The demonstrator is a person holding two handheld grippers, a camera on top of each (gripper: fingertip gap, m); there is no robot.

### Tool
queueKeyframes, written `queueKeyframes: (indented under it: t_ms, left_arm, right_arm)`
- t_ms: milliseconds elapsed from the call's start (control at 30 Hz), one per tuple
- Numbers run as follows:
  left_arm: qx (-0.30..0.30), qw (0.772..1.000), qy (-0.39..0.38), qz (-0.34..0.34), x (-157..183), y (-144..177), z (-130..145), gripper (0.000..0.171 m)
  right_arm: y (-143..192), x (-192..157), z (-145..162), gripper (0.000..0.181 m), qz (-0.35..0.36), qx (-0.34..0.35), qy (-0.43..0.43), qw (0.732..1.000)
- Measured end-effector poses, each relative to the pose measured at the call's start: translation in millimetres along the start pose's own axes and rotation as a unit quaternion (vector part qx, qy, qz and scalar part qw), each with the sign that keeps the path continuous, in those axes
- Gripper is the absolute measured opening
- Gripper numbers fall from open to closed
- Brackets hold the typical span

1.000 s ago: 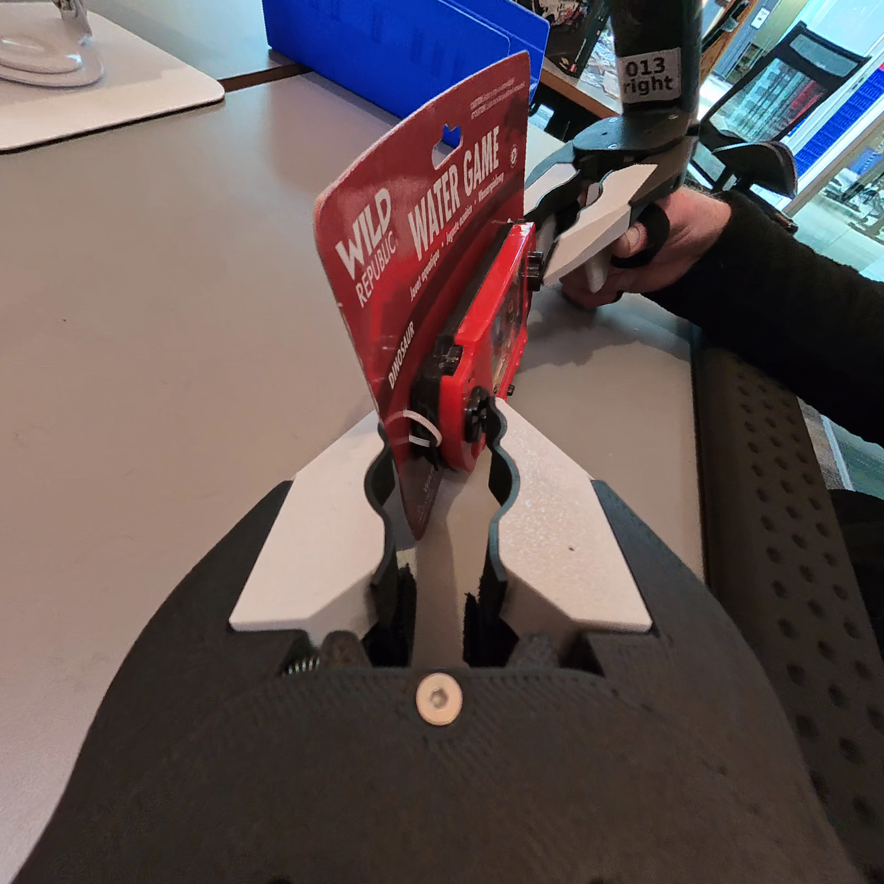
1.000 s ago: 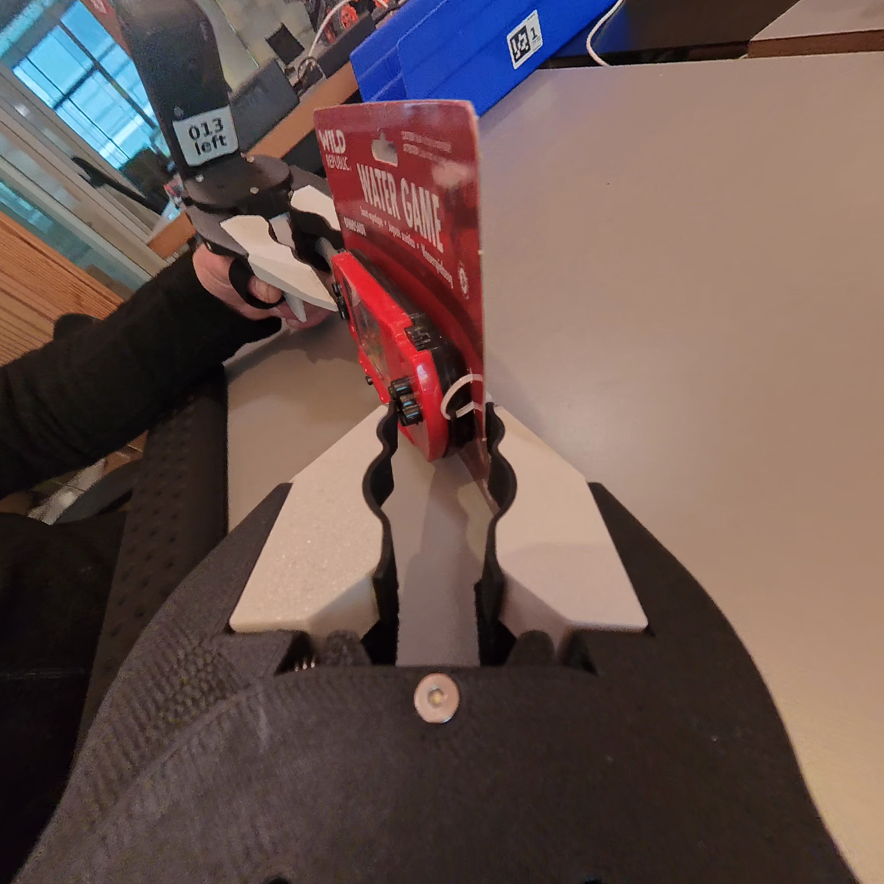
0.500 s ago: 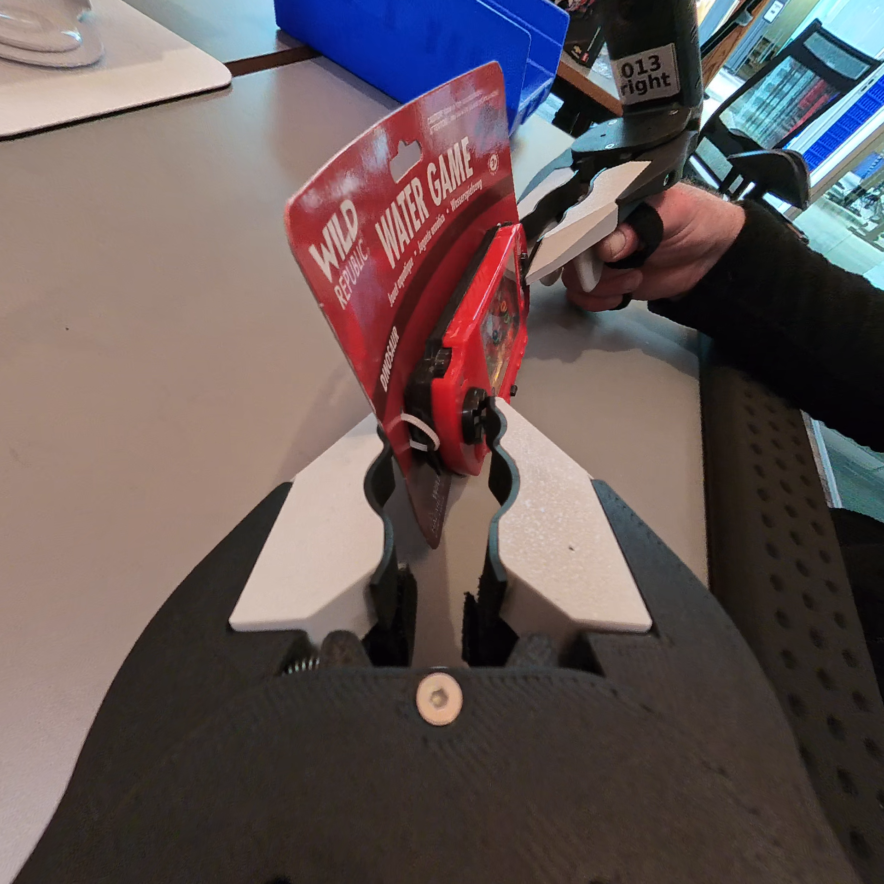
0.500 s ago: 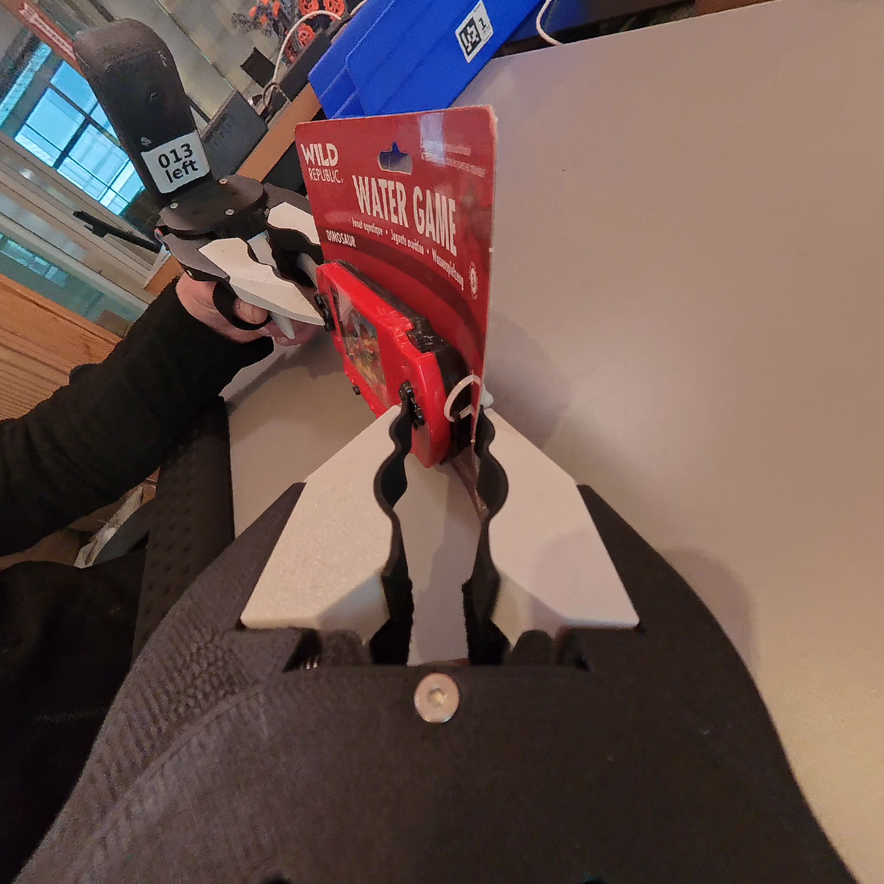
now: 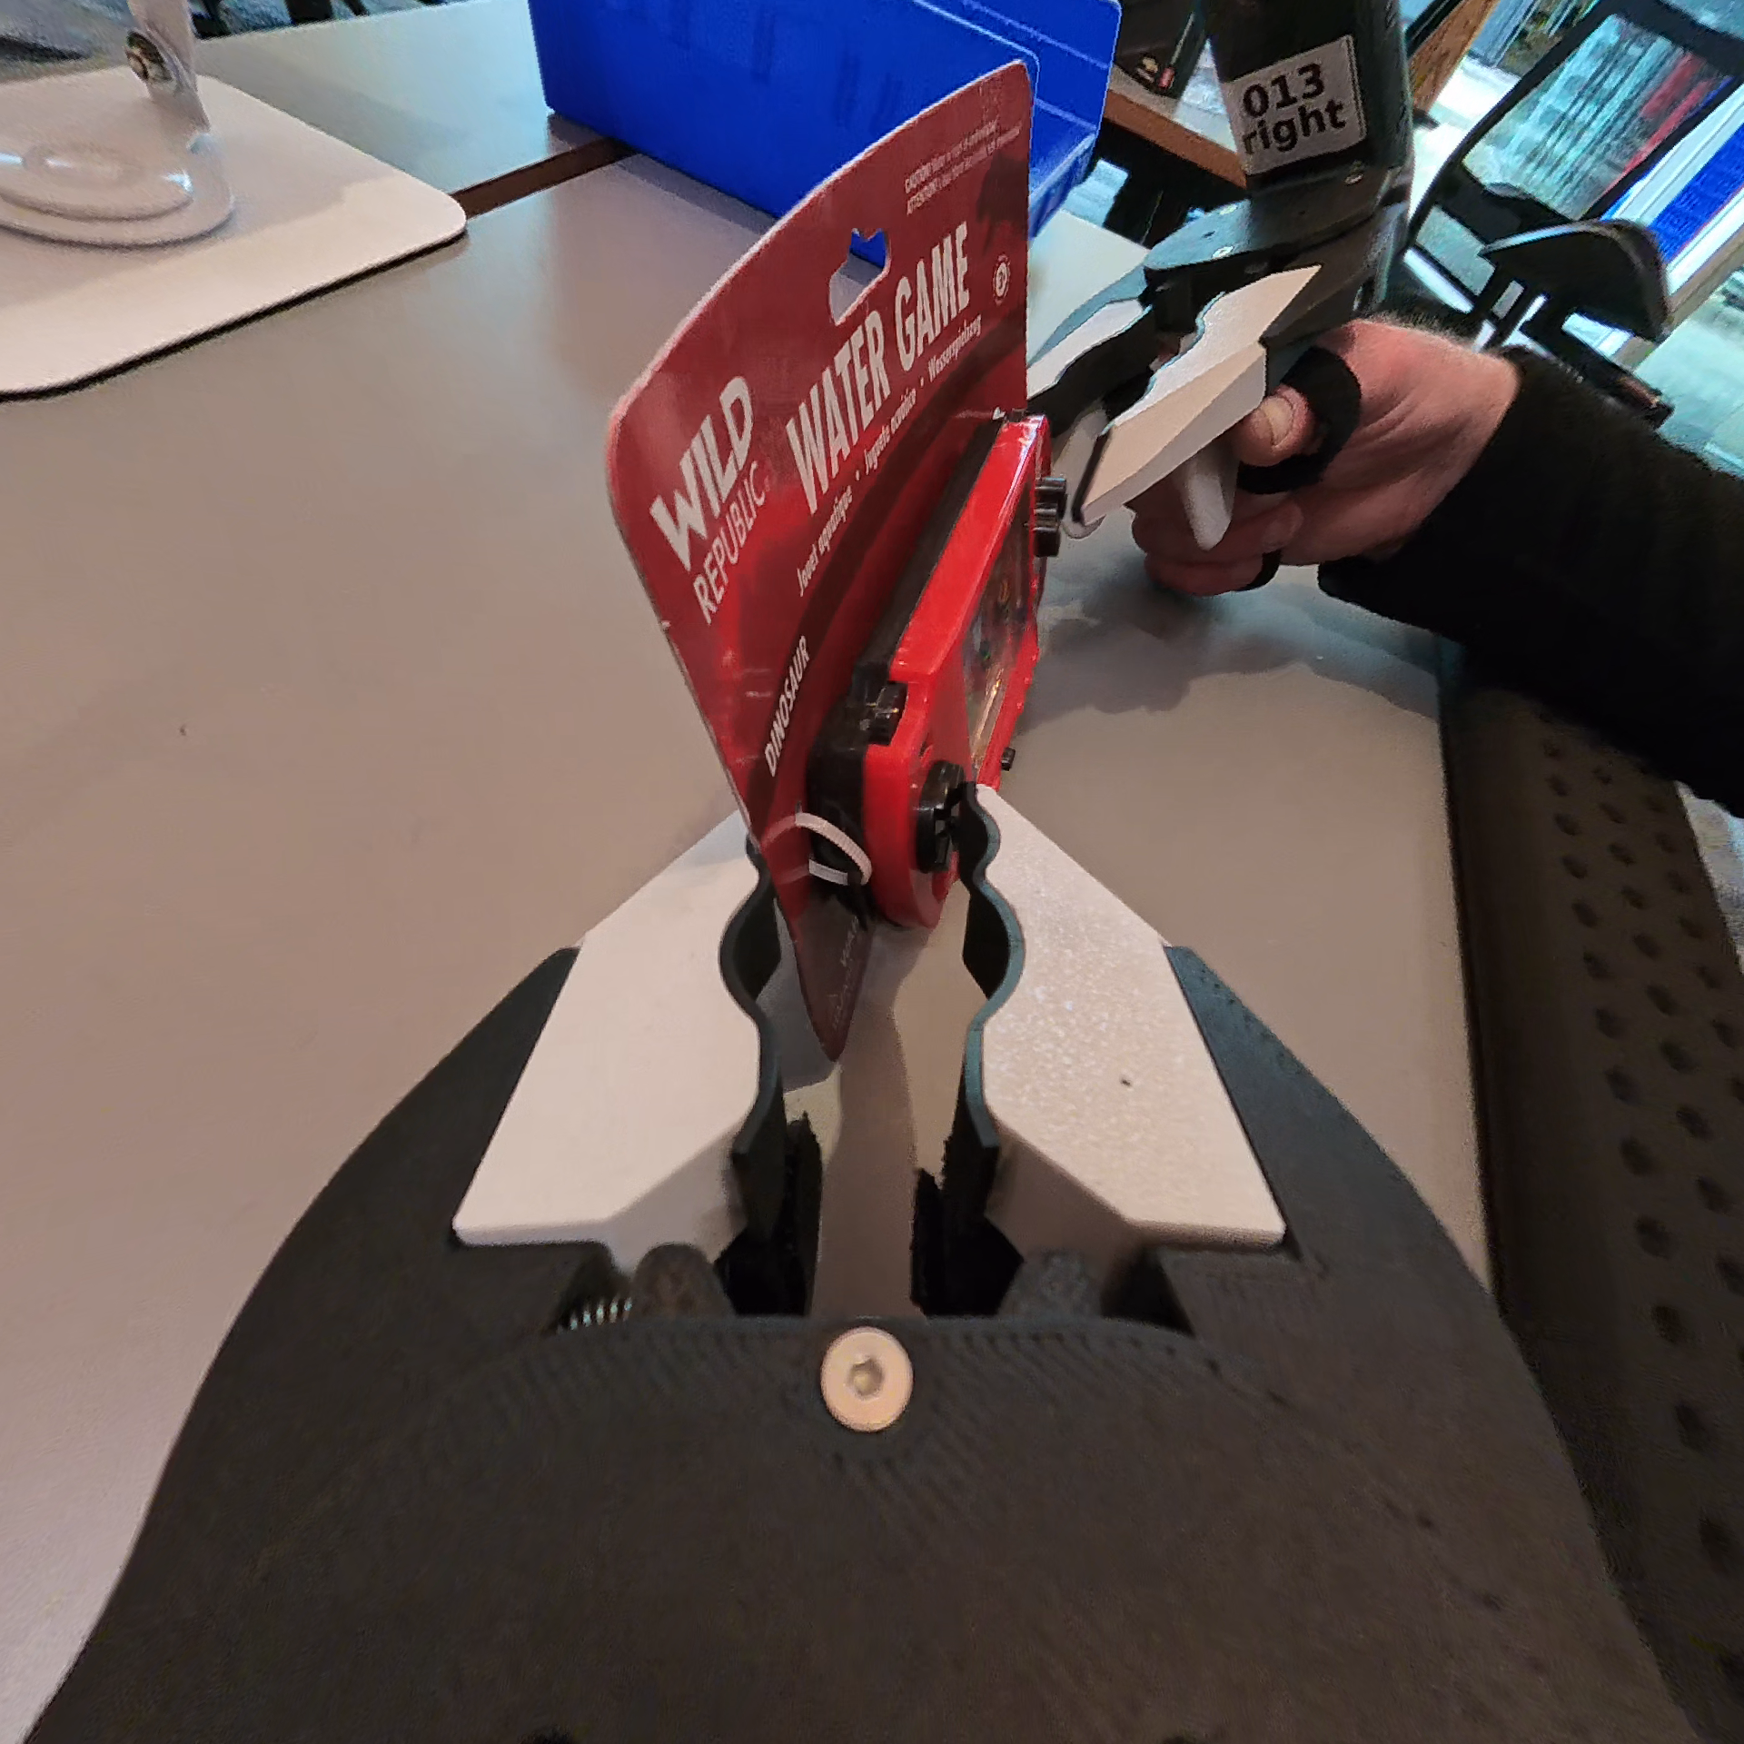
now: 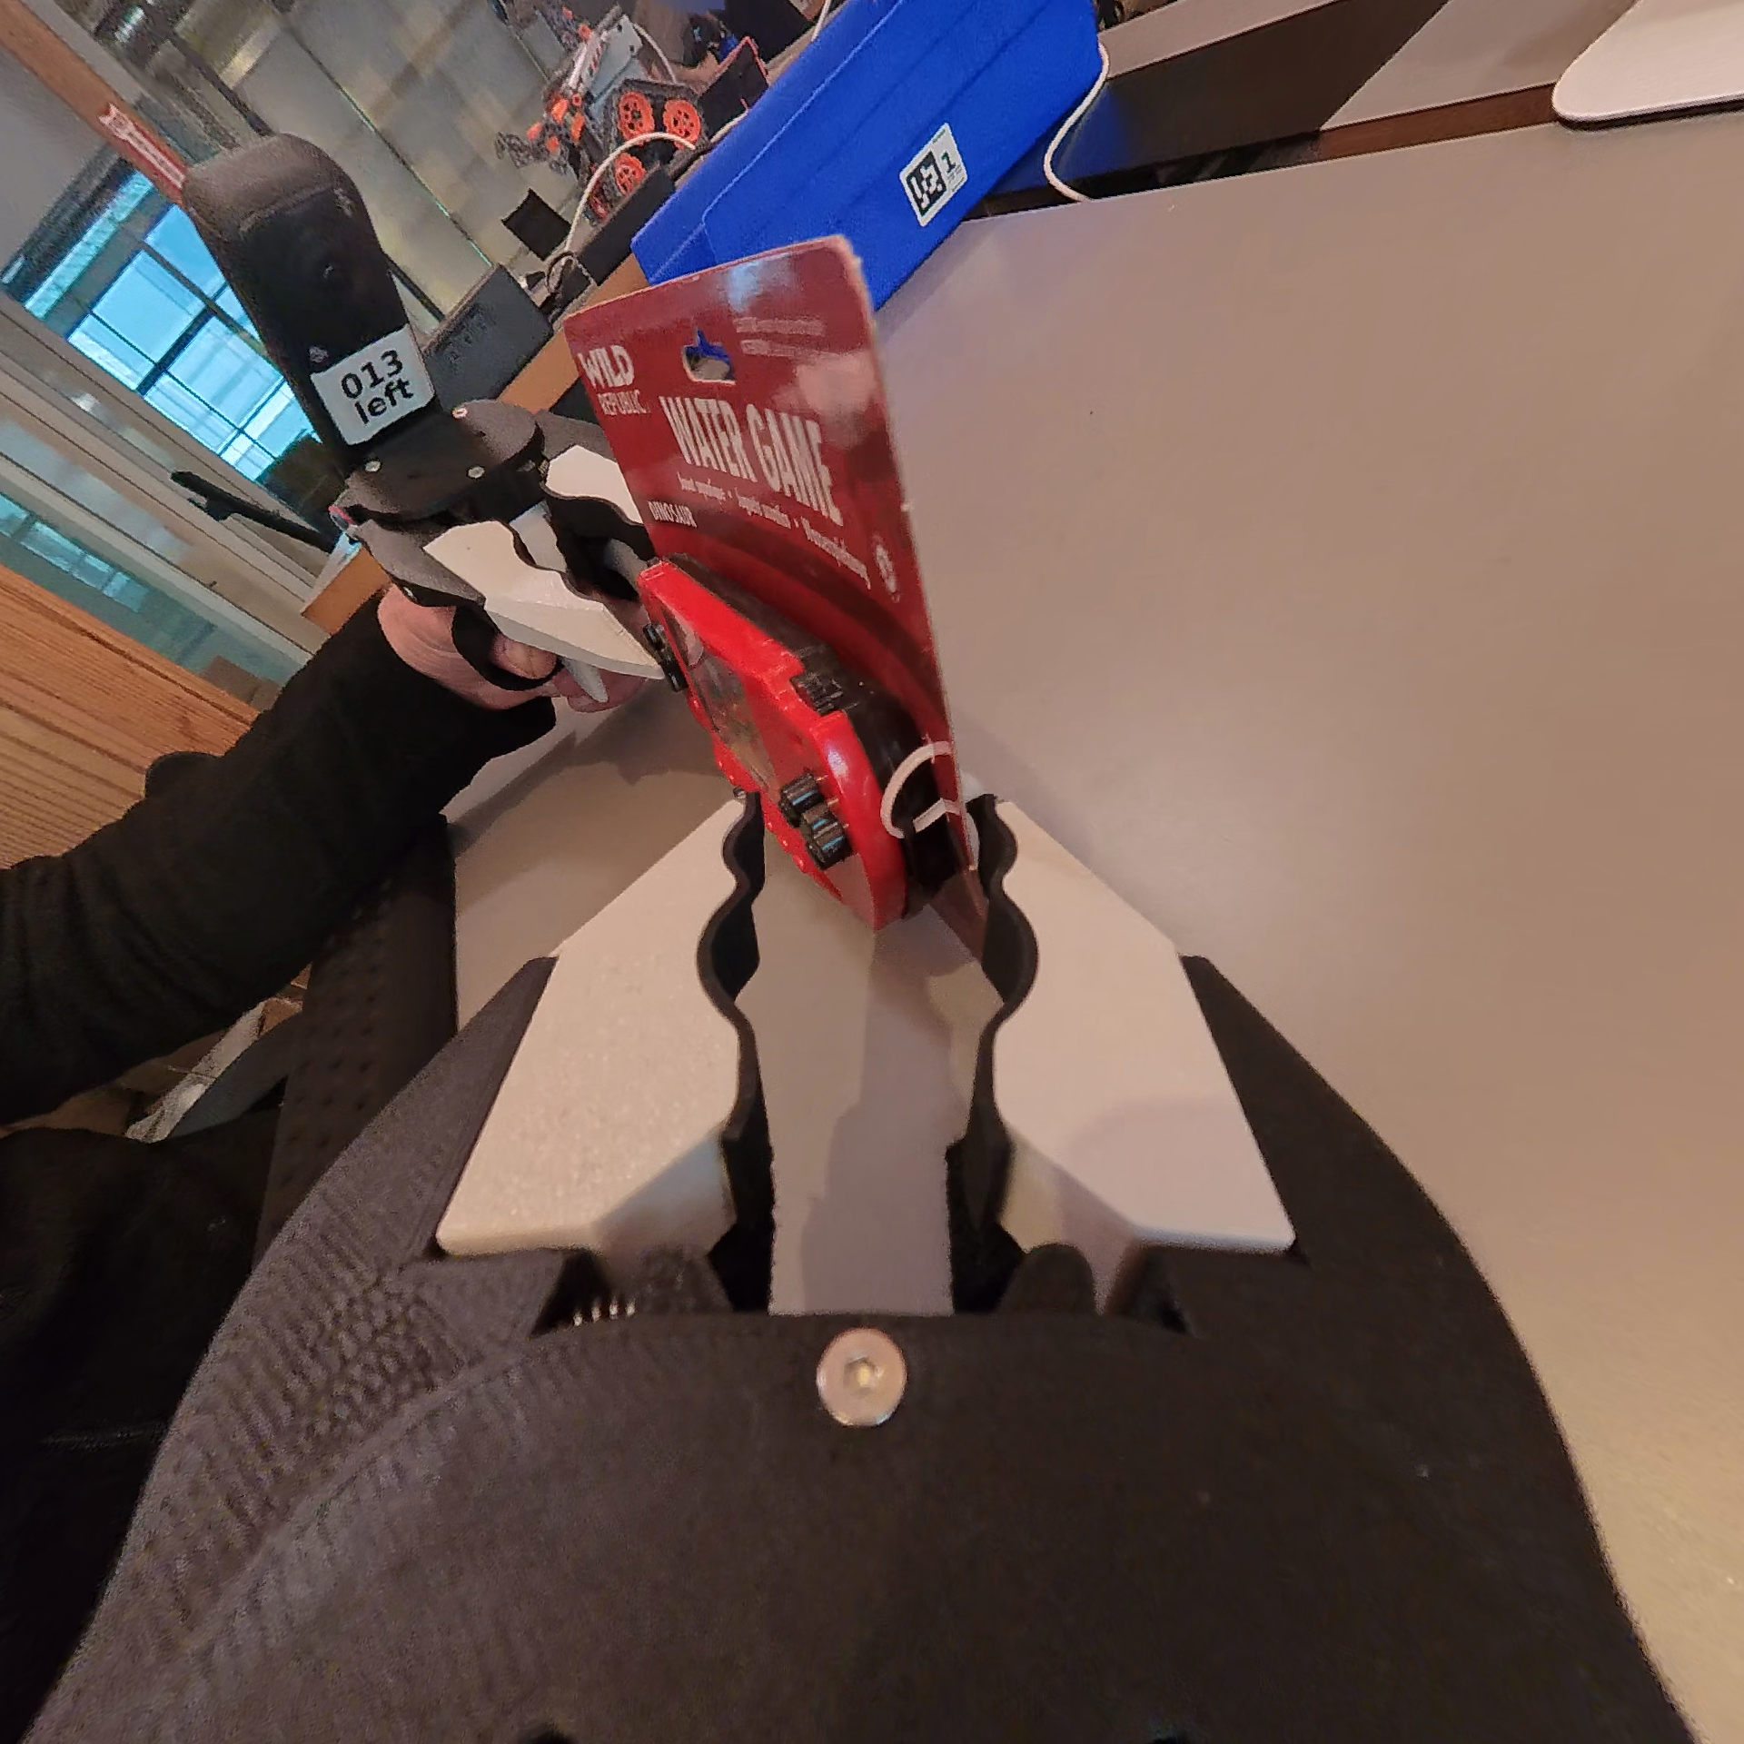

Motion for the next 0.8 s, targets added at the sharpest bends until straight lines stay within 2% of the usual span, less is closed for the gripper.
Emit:
queueKeyframes:
  t_ms: [233,500,800]
  left_arm:
    - [0.010,0.999,-0.049,-0.021,7,-2,1,0.033]
    - [0.020,0.998,-0.060,-0.028,13,-2,5,0.033]
    - [0.019,0.998,-0.056,-0.031,13,-2,5,0.033]
  right_arm:
    - [3,1,3,0.036,0.002,-0.001,0.000,1.000]
    - [5,-6,3,0.027,0.025,-0.006,0.047,0.999]
    - [5,-7,2,0.031,0.028,-0.001,0.053,0.998]
Point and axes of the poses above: each gripper's, where its closed fingertips meet, y back along the fingers, z out of its underside, x = y × z across the jaws, the point moved 5 cm from there along y, back along the fingers, and after that the axes turned 5 degrees about y, right-handed, at the moved point
